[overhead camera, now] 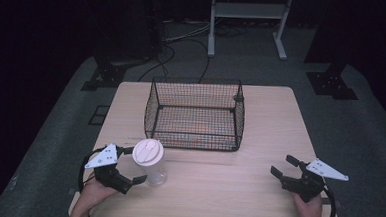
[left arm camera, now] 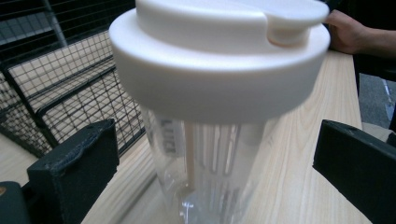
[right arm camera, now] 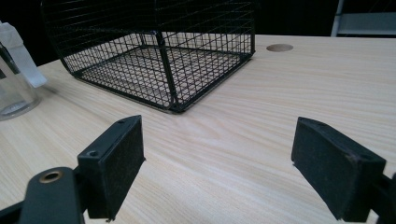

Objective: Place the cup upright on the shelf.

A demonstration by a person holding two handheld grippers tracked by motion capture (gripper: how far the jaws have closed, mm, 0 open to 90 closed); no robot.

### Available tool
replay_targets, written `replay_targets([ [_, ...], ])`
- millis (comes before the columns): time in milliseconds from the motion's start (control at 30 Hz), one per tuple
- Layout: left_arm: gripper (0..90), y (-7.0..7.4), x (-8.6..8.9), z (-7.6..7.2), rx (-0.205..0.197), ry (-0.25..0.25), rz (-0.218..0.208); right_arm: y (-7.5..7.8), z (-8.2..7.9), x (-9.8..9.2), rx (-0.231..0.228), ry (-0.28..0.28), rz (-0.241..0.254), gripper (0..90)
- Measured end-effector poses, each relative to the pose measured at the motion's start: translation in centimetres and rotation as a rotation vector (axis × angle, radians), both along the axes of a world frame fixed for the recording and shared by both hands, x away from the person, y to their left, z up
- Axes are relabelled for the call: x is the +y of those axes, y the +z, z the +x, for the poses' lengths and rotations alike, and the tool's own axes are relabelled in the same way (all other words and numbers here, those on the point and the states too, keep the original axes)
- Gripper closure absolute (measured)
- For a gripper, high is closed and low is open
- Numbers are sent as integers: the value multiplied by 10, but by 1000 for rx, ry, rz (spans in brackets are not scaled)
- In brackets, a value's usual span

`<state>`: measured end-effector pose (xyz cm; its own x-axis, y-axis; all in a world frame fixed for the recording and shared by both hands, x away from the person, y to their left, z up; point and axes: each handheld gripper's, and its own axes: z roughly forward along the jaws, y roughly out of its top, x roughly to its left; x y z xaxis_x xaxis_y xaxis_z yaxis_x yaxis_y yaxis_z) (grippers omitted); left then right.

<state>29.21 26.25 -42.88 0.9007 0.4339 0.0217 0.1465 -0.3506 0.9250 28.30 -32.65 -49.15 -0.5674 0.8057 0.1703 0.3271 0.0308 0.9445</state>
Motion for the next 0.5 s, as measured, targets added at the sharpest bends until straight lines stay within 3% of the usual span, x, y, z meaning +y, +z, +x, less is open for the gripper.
replay_targets([
  [500, 0, -2, -14, 15, 30, -29, 6, 0, 1, -1, 3, 5, 9, 159],
])
